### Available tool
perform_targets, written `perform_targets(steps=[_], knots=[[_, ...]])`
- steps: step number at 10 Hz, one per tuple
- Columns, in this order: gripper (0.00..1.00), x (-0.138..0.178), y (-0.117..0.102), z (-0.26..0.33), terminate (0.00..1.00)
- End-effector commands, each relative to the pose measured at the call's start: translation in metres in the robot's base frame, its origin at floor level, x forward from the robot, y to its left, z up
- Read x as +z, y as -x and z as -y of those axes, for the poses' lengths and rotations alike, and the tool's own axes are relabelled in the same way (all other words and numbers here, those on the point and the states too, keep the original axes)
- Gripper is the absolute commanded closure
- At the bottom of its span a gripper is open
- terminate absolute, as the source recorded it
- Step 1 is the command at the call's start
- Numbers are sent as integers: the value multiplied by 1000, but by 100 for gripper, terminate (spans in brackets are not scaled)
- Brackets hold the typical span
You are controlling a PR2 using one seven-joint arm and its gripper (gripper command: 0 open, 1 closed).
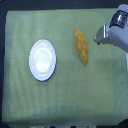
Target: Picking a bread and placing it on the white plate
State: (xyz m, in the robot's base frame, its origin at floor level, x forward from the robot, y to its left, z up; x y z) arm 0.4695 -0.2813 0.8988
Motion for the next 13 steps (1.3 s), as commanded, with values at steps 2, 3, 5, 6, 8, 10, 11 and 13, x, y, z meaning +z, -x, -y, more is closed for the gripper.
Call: perform_targets(steps=[2, 3, 5, 6, 8, 10, 11, 13], knots=[[0, 0, -1, -2, 0], [0, 0, -4, -2, 0], [0, -5, -19, -21, 0], [0, -8, -27, -30, 0], [0, -17, -50, -58, 0], [0, -28, -60, -71, 0], [0, -40, -68, -83, 0], [0, -63, -80, -102, 0]])
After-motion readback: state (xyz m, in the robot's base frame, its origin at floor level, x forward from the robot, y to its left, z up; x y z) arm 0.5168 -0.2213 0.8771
